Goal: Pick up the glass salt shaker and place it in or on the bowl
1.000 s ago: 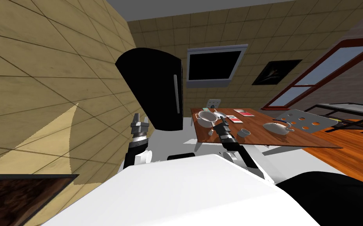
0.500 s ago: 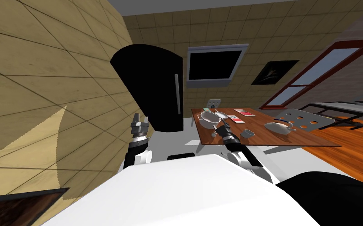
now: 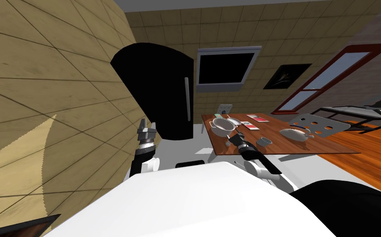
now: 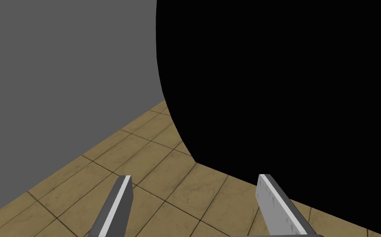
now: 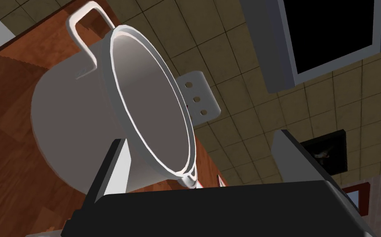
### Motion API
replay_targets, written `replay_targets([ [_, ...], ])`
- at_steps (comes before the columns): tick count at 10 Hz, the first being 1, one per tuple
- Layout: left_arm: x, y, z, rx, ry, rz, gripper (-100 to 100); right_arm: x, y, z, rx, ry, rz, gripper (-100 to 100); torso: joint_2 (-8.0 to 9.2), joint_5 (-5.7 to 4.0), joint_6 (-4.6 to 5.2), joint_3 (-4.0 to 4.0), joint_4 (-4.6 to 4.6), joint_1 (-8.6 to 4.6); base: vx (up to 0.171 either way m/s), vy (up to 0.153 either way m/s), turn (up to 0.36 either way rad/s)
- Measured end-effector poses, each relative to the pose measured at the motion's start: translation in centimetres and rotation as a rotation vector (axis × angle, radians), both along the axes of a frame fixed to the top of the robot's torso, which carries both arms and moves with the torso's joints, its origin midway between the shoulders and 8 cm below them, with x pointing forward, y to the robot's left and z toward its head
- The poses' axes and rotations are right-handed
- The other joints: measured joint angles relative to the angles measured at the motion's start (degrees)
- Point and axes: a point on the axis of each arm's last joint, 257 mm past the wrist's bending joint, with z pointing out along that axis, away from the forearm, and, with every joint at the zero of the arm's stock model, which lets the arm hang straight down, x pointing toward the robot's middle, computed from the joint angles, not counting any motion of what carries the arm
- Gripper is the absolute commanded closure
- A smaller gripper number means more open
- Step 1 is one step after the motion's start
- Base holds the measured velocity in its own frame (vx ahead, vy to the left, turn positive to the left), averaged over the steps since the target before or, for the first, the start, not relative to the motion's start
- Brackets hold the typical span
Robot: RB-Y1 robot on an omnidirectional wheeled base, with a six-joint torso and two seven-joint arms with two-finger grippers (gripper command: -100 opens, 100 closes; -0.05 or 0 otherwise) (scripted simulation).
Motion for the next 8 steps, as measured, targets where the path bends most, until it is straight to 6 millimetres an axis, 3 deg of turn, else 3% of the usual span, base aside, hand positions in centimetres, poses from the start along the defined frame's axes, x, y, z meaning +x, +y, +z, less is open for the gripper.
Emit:
replay_targets([
  [5,0.0,0.0,0.0,0.000,0.000,0.000,0,-0.8,-2.4,-2.8,0.085,0.097,-0.044,-100,0.22,-0.05,-0.02,0.12,0.05,-0.21,0.042,0.033,-0.017],
  [8,0.0,0.0,0.0,0.000,0.000,0.000,0,-1.4,-4.9,-4.3,0.163,0.154,-0.094,-100,0.06,-0.03,-0.02,0.04,0.02,-0.12,0.073,0.048,-0.020],
])
